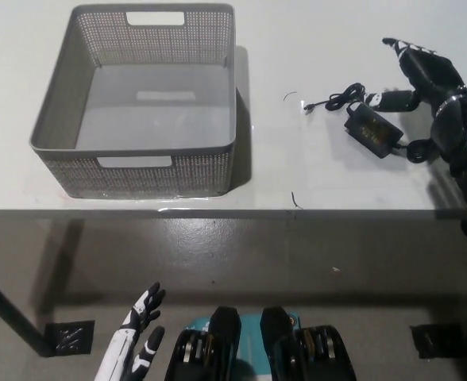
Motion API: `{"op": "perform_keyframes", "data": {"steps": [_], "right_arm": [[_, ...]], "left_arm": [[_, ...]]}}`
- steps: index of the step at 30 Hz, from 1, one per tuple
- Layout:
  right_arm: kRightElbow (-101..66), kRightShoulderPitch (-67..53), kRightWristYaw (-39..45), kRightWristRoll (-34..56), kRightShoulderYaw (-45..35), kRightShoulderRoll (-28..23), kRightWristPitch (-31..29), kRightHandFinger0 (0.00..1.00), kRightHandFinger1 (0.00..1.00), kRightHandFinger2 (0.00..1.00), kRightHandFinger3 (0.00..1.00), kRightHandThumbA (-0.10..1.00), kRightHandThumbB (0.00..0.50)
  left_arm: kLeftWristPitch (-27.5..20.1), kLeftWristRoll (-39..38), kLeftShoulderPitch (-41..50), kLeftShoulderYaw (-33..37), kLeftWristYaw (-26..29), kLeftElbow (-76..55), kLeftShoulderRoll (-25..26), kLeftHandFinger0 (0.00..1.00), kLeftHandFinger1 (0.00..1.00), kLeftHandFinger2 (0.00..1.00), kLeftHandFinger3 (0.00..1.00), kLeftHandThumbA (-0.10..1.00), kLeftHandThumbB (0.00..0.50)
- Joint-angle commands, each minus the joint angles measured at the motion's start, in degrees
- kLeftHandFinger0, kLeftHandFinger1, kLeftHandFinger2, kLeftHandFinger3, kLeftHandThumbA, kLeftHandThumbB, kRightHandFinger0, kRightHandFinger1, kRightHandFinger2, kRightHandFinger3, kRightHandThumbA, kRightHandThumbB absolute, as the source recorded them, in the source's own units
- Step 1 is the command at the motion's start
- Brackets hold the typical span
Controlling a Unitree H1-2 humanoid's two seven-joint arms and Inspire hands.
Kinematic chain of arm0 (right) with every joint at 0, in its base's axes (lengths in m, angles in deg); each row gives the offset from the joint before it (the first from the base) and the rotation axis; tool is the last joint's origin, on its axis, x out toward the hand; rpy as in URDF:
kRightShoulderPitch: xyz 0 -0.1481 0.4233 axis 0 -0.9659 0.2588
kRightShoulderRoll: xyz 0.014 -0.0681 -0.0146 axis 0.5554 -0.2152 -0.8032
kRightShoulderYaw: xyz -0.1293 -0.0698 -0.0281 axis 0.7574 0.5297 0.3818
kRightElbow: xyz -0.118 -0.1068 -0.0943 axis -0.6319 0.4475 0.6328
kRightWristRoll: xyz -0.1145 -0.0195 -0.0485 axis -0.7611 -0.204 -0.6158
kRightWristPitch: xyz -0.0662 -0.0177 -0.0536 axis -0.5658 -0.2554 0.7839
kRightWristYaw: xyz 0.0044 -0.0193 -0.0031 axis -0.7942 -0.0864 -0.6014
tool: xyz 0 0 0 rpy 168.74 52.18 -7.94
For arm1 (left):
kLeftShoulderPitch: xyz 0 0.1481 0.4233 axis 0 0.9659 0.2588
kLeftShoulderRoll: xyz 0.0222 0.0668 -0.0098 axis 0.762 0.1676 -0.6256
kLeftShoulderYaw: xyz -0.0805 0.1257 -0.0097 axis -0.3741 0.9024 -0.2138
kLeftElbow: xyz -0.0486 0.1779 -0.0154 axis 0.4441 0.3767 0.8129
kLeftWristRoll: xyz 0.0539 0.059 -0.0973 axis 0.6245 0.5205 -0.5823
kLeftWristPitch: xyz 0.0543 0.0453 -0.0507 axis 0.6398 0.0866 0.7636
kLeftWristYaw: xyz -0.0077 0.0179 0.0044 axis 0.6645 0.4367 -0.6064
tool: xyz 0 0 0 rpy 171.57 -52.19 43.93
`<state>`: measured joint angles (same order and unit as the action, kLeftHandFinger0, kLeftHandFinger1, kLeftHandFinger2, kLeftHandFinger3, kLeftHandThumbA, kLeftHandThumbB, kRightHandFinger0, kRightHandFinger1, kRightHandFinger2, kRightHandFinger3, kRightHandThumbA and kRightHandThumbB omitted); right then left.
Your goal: Use the right hand to pick up a black power cord and place it into a container on the left hand side
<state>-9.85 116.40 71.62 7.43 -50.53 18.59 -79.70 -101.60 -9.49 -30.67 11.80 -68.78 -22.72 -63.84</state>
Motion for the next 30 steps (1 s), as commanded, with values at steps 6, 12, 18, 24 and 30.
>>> {"op": "perform_keyframes", "data": {"steps": [6,12,18,24,30], "right_arm": [[2.9,4.7,2.1,0.6,0.7,-0.7,0.4,1.00,1.00,1.00,1.00,0.67,0.500],[3.4,4.3,4.2,2.4,-0.3,-0.3,0.9,1.00,1.00,1.00,1.00,0.67,0.500],[4.4,4.9,7.4,5.1,-2.0,0.2,-0.1,1.00,1.00,1.00,1.00,0.86,0.500],[4.7,5.2,10.5,8.1,-4.4,0.5,-0.7,1.00,1.00,1.00,1.00,0.94,0.500],[7.4,6.2,12.0,8.8,-4.4,0.7,-1.9,1.00,1.00,1.00,1.00,0.89,0.500]], "left_arm": [[-1.8,-0.2,-0.7,-0.6,0.4,-1.9,0.3,1.00,1.00,1.00,1.00,0.90,0.017],[-2.2,0.5,-1.0,-0.6,0.8,-1.3,0.1,1.00,1.00,1.00,1.00,0.95,0.020],[-1.9,0.4,-1.9,-0.7,0.8,-1.2,0.1,1.00,1.00,1.00,1.00,0.97,0.026],[-1.4,0.2,-2.3,-0.8,0.6,-1.3,0.1,1.00,1.00,1.00,1.00,0.97,0.033],[-1.2,0.0,-2.5,-0.8,0.4,-1.3,0.2,1.00,1.00,1.00,1.00,0.97,0.020]]}}
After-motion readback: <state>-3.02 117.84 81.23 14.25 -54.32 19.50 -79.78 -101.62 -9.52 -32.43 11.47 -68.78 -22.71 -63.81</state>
